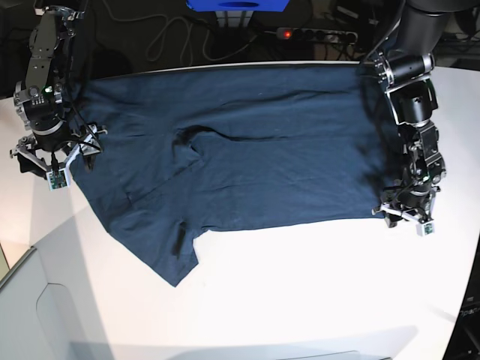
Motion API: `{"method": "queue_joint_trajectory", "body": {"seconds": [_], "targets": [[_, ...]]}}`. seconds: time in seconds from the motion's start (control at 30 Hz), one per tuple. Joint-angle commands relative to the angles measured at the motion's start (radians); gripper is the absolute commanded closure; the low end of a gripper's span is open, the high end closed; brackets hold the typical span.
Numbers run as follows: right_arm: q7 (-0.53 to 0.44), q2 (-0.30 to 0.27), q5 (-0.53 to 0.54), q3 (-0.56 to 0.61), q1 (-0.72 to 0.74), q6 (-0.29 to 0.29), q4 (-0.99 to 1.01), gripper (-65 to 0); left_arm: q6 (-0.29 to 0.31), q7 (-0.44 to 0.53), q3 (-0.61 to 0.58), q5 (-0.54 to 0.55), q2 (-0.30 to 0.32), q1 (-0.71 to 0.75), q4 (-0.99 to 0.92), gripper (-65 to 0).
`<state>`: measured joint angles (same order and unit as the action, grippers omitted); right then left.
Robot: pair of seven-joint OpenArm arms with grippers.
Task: Fold the T-shirt properly
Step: 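Move both grippers down along the shirt sides to the hem corners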
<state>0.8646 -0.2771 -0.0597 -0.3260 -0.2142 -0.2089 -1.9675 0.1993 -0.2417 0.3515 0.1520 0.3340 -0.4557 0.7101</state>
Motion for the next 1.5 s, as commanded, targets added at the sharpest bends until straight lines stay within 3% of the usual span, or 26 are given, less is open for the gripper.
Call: {"method": "queue_joint_trajectory", "body": {"seconds": [0.0,0.2,0.37,0.5,0.8,0.93,1.13,1.3,1.47], "targets": [[-0.020,-0.012,-0.007,-0.006,0.009,-0.007,-0.008,-51.8,0.002,0.025,-0.006,0.007,0.021,-0.022,0.004,-28.0],[-0.020,-0.012,-0.007,-0.002,0.045,-0.007,0.012,-51.8,0.002,0.041,-0.032,0.014,0.017,-0.016,-0.030,-25.3],[-0.020,-0.012,-0.007,0.001,0.101,-0.007,0.020,-51.8,0.002,0.041,-0.027,0.016,0.014,0.005,-0.022,-9.3],[-0.018,-0.012,-0.007,0.005,0.204,-0.007,0.121,-52.1,0.002,0.041,-0.029,0.016,0.012,0.005,-0.022,-0.6],[-0.034,-0.009,-0.004,0.156,0.612,-0.007,0.612,-52.2,0.002,0.040,-0.027,0.018,0.010,0.004,-0.020,0.0],[-0.186,0.035,-0.002,0.176,0.773,-0.007,0.914,-52.1,0.002,0.040,-0.027,0.014,0.010,0.007,-0.020,0.0],[-0.482,0.065,-0.007,0.179,0.879,-0.007,1.276,-51.8,0.002,0.040,-0.027,0.016,0.010,0.028,-0.020,0.0],[-0.594,0.063,-0.007,0.179,0.899,-0.007,1.437,-51.8,0.002,0.038,-0.027,0.016,0.010,0.033,-0.020,0.0],[-0.617,0.065,-0.007,0.183,0.869,-0.007,1.445,-48.9,0.002,0.037,-0.027,0.016,0.010,0.033,-0.020,0.0]]}}
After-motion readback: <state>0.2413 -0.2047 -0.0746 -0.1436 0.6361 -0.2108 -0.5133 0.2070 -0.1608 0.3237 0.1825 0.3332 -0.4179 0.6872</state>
